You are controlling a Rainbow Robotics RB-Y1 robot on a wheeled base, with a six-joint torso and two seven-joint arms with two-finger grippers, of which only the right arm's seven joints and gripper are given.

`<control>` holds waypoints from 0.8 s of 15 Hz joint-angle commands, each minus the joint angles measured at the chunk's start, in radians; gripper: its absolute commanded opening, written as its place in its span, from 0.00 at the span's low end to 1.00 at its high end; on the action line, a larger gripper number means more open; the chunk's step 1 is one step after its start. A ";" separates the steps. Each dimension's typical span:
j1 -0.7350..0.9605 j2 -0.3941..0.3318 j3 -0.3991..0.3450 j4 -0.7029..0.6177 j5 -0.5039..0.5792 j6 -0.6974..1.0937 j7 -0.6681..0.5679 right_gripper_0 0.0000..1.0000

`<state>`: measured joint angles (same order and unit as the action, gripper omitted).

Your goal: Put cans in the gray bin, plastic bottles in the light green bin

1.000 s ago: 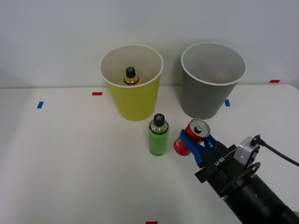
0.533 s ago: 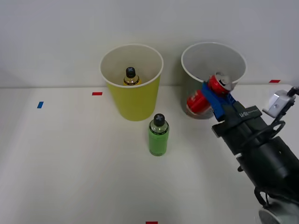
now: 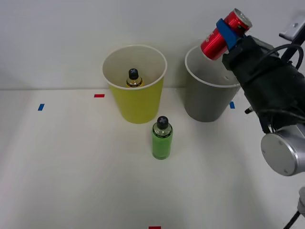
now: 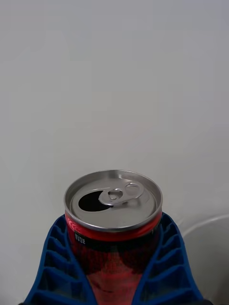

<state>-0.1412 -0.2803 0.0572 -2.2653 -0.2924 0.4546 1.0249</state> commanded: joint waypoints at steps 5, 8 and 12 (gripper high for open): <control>-0.242 0.033 -0.039 0.368 0.079 -0.086 0.046 0.00; -0.282 0.016 -0.040 0.448 0.131 -0.090 0.132 0.00; -0.274 0.004 -0.033 0.471 0.222 -0.088 0.152 0.00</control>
<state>-0.4209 -0.2721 0.0203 -1.7962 -0.0919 0.3662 1.1743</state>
